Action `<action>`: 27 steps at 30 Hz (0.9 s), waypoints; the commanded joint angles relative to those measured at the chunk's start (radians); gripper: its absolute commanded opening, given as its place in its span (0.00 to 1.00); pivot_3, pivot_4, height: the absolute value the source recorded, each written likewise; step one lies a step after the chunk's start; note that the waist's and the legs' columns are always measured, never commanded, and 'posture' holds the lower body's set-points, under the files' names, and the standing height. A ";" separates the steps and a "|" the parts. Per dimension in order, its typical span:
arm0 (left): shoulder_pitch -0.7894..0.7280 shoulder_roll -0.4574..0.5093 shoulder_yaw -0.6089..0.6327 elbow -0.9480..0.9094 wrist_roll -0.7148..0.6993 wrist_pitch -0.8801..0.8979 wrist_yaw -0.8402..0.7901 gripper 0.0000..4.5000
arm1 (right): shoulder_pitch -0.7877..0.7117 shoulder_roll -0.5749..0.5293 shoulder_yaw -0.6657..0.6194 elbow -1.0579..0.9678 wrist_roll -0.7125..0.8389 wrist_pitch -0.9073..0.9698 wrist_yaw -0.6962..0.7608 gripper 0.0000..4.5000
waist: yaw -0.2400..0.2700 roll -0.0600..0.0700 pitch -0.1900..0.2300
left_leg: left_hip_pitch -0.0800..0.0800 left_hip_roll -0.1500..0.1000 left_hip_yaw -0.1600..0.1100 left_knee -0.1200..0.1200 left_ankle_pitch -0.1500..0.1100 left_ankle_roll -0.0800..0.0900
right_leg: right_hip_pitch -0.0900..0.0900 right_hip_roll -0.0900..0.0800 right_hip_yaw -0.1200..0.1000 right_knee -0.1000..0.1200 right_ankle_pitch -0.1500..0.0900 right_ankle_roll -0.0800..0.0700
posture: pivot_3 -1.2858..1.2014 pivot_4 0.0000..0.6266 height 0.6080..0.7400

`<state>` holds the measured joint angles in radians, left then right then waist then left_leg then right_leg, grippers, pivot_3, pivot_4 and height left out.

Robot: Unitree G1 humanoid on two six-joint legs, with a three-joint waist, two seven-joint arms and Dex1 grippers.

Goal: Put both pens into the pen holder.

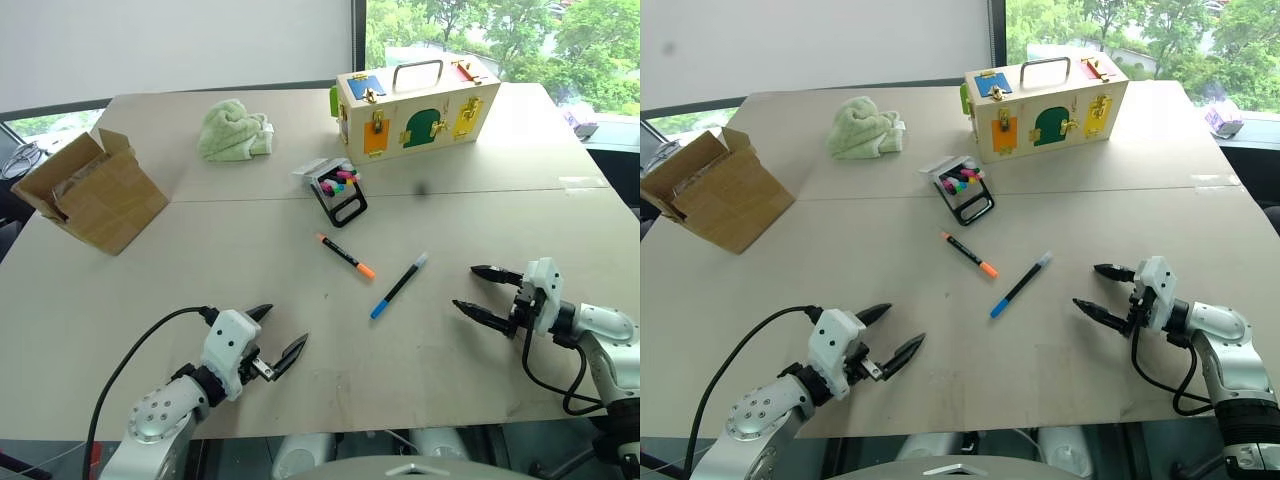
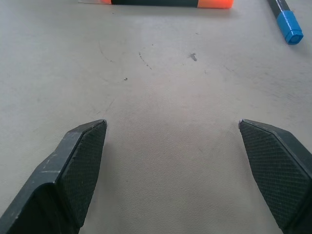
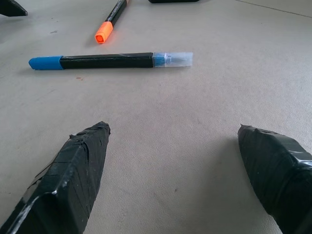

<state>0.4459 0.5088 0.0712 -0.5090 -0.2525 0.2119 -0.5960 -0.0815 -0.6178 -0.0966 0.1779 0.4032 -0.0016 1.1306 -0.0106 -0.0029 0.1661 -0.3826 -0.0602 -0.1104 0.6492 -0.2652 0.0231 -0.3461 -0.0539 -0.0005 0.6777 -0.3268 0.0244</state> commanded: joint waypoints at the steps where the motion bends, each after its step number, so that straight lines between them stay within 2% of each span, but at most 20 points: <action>1: -0.003 0.001 0.015 -0.005 -0.002 -0.023 -0.005 1.00 | -0.008 -0.016 -0.030 0.017 0.016 -0.012 0.024 0.99 | 0.000 0.000 0.000 | 0.000 0.000 0.000 0.000 0.000 0.000 | 0.000 0.000 0.000 0.000 0.000 0.000 | 0.52 0.24 1.00; 27: -0.005 0.000 0.016 -0.011 -0.015 -0.025 -0.013 1.00 | -0.052 -0.029 -0.023 0.065 0.003 -0.033 0.063 0.99 | 0.001 0.000 0.000 | 0.000 0.000 0.000 0.000 0.000 0.000 | 0.000 0.000 0.000 0.000 0.000 0.000 | 0.52 0.24 1.00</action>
<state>0.4390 0.5056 0.0723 -0.4982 -0.2663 0.2084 -0.6066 -0.1169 -0.6277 -0.0989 0.2407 0.4027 -0.0274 1.1882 -0.0098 -0.0029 0.1661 -0.3825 -0.0602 -0.1103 0.6492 -0.2652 0.0231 -0.3461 -0.0539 -0.0005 0.6777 -0.3267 0.0244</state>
